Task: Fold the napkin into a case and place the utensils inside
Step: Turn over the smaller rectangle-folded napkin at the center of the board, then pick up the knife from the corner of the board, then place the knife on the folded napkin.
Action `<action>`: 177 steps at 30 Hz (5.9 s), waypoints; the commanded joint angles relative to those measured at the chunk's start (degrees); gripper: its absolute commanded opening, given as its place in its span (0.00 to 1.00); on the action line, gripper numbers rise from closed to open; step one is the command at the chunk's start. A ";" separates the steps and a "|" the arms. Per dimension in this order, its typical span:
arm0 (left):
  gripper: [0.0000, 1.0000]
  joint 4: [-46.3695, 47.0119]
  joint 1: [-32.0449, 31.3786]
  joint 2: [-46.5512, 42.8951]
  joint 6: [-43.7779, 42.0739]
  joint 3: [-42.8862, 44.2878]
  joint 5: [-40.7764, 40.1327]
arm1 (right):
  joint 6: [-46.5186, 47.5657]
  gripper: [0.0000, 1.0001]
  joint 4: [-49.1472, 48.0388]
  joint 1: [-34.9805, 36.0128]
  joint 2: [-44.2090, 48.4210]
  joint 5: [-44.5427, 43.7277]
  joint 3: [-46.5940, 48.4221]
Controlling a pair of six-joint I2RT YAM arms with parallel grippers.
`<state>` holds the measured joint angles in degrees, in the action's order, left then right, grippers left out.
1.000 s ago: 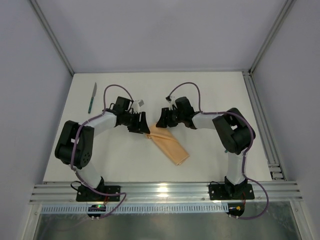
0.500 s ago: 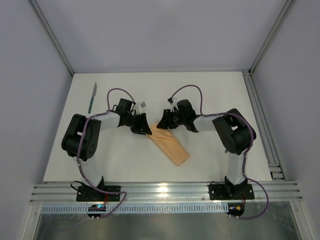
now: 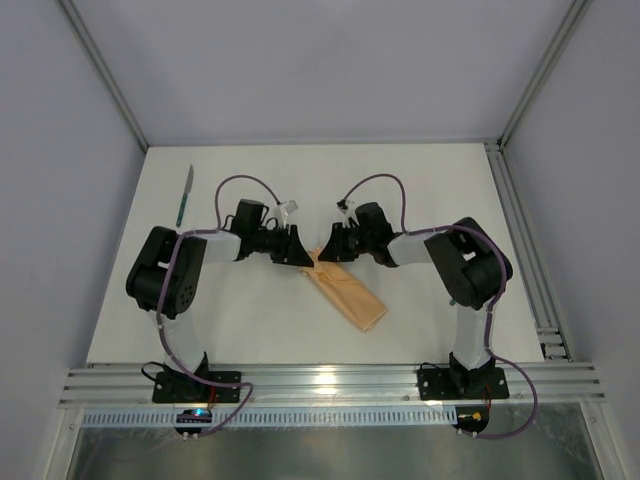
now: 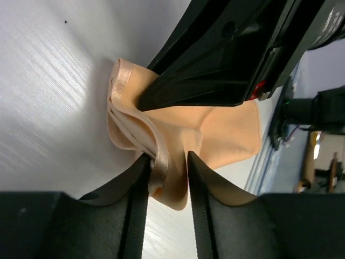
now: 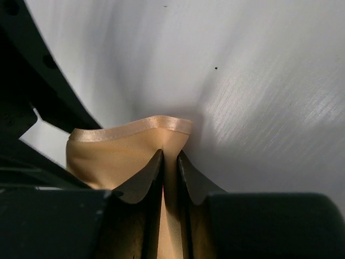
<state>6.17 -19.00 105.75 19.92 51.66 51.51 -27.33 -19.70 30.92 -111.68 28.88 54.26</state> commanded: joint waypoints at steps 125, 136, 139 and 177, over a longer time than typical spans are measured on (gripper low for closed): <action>0.53 -47.86 -7.65 -24.27 -47.00 21.28 -20.55 | 4.31 0.50 43.86 2.76 40.54 -41.93 2.34; 0.79 -39.91 31.30 -4.20 -33.54 34.98 -37.53 | 1.93 0.99 32.56 -6.48 67.72 -52.27 -10.57; 0.77 -47.02 33.59 2.94 -35.56 43.68 -38.67 | 5.27 0.99 30.26 -6.48 69.75 -47.01 -12.33; 0.00 -69.96 23.76 2.99 -64.02 43.53 -16.46 | 23.46 0.62 32.63 -6.22 55.60 -5.60 0.76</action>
<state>-57.43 8.62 116.75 -33.74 96.18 25.96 -8.80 14.15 24.51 -55.29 14.61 51.90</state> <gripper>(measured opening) 0.041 0.623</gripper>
